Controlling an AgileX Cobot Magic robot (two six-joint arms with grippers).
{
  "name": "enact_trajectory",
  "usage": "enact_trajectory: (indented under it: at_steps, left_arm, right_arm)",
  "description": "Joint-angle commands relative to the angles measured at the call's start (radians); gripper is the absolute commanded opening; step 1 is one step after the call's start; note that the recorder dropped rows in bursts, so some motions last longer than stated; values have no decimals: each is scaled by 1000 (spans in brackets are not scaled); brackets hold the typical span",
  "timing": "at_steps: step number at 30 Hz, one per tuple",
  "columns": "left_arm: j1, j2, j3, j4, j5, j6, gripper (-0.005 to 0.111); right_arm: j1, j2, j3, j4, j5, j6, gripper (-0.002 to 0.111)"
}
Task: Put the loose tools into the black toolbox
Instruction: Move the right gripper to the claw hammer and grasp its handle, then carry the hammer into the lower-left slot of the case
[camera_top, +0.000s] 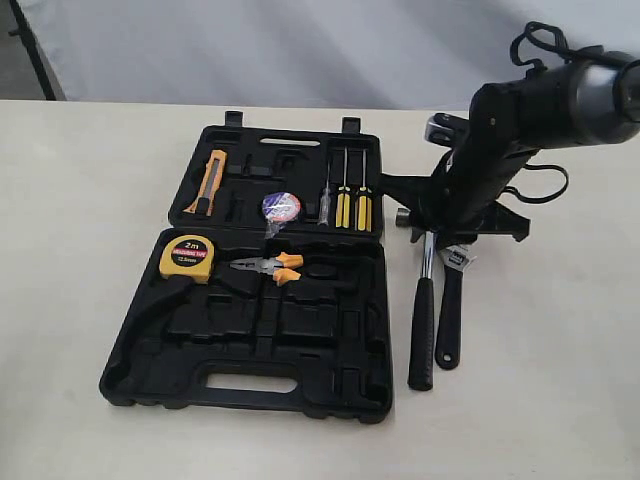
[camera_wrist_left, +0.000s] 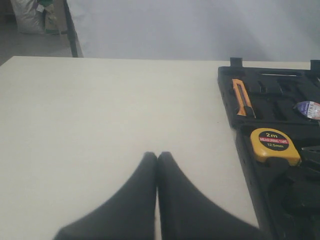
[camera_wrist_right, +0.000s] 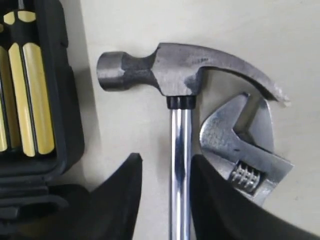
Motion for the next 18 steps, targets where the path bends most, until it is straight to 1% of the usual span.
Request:
enact_trajectory:
  at_steps: [1,10,13,14,15,17,18]
  left_arm:
    - [3,-8,9,-14,-17,-10,1]
    - [3,-8,9,-14,-17,-10,1]
    - [3,-8,9,-14,-17,-10,1]
    - [3,-8,9,-14,-17,-10,1]
    - [3,-8,9,-14,-17,-10,1]
    - [3,-8,9,-14,-17,-10,1]
    - [3,-8,9,-14,-17,-10,1]
  right_arm:
    - [-1,3,-5,-7,-3,21,32]
    - [-1,64,-5,-7,-11,32,32]
    - [-2,66,-5,-26,-11,32,30]
    - [-2,66,-5,-41,-11,32,26]
    - [-2,66,-5,-53,-7,32,19]
    - [-2,66,-5,-72,4,5,-1]
    - [-2,61,-8,-74,7,-6,0]
